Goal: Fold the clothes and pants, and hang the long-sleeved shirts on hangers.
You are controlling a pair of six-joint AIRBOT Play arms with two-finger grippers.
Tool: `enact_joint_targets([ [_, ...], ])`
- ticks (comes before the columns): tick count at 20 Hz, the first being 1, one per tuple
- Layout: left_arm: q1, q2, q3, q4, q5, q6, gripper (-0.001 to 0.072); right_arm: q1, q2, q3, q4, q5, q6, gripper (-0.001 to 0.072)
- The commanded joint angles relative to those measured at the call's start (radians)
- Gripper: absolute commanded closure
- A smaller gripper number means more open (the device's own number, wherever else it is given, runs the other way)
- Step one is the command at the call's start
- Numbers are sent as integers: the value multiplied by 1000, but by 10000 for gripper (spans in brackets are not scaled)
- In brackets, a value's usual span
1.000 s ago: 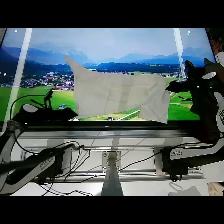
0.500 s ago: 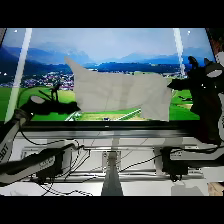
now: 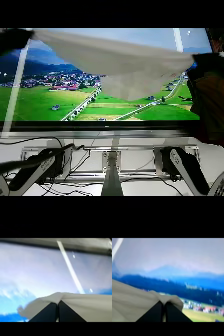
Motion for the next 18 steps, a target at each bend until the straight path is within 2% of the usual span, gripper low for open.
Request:
enact_joint_targets([
  [1,73,172,77,2,151,2,695,0,274,1,211,-195,-1,694],
  [3,101,264,77,8,193,2,695,0,400,1,236,-261,0,694],
  [6,130,390,77,108,240,1,695,0,549,8,236,-320,0,694],
  [9,134,477,77,230,251,-1,696,0,593,73,235,-320,0,694],
  [10,134,484,77,269,250,-28,696,0,582,93,235,-323,0,694],
  [12,134,464,76,358,217,-151,696,0,536,99,229,-314,38,695],
  [14,134,398,63,406,124,-226,696,0,440,99,196,-230,164,695],
  [16,120,275,27,391,10,-227,696,0,290,99,198,-57,249,694],
  [18,71,106,-16,369,-61,-200,695,11,103,99,194,119,263,694],
])
